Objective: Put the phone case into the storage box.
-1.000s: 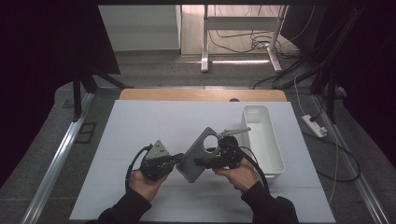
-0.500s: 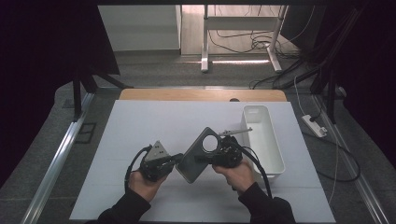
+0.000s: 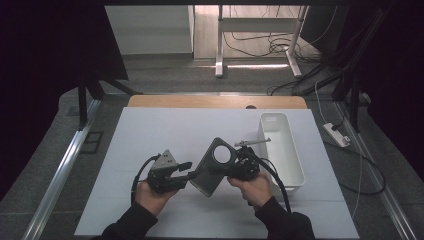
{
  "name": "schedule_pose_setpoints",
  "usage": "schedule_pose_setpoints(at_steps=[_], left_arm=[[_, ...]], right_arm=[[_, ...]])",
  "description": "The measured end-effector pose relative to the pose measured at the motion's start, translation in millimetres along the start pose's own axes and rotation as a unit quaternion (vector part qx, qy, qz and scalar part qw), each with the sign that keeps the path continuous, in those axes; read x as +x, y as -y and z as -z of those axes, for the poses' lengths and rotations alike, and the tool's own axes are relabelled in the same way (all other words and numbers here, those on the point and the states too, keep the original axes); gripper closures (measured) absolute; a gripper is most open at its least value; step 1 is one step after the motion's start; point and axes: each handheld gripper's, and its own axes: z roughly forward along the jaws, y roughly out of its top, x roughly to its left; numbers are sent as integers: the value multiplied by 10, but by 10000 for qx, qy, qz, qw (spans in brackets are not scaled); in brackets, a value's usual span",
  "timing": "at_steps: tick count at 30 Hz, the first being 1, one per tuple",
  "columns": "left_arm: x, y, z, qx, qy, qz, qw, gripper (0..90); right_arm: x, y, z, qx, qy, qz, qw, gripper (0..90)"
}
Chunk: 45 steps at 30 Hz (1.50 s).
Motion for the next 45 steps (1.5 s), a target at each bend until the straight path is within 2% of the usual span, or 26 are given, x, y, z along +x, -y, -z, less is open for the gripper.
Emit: schedule_pose_setpoints(at_steps=[1,3,4,5,11,14,15,16,19,20,24,28,35,39,43,45], left_arm=[[22,11,5,-21,59,-12,10000,447],[87,42,-2,56,363,71,9993,315],[87,42,-2,56,363,71,9993,266],[105,52,-5,90,447,89,9989,266],[159,71,1,204,862,163,9959,107],[174,99,-10,282,1100,113,9935,54],[174,99,-10,282,1100,113,9935,24],[171,106,-18,274,1139,76,9931,24],[155,117,-36,225,1226,-5,9922,0],[148,122,-53,273,1281,-126,9913,0],[127,133,-98,366,1390,-170,9895,0],[117,131,-119,415,1415,-206,9889,0],[54,100,-187,512,1633,-176,9851,0],[14,87,-223,560,1681,-213,9839,0],[-35,67,-259,636,1742,-336,9821,0],[-61,63,-271,693,1677,-369,9827,20]], right_arm=[[2,0,5,12,22,43,10000,851],[3,-2,21,53,52,163,9998,851],[3,-2,21,53,52,163,9998,851],[7,-3,31,79,48,261,9996,851],[29,-8,72,190,86,610,9979,851],[37,-10,87,253,83,769,9967,850],[42,-11,90,324,56,825,9960,850],[42,-11,90,324,56,825,9960,850],[64,-5,90,467,128,1058,9932,850],[67,-2,91,492,149,1099,9926,851],[72,2,84,558,61,1189,9913,852],[81,5,77,613,-50,1251,9902,852],[144,10,41,716,-264,1412,9870,852],[184,15,20,764,-370,1453,9857,852],[207,20,4,788,-435,1492,9847,852],[219,22,-4,795,-455,1523,9841,852]])
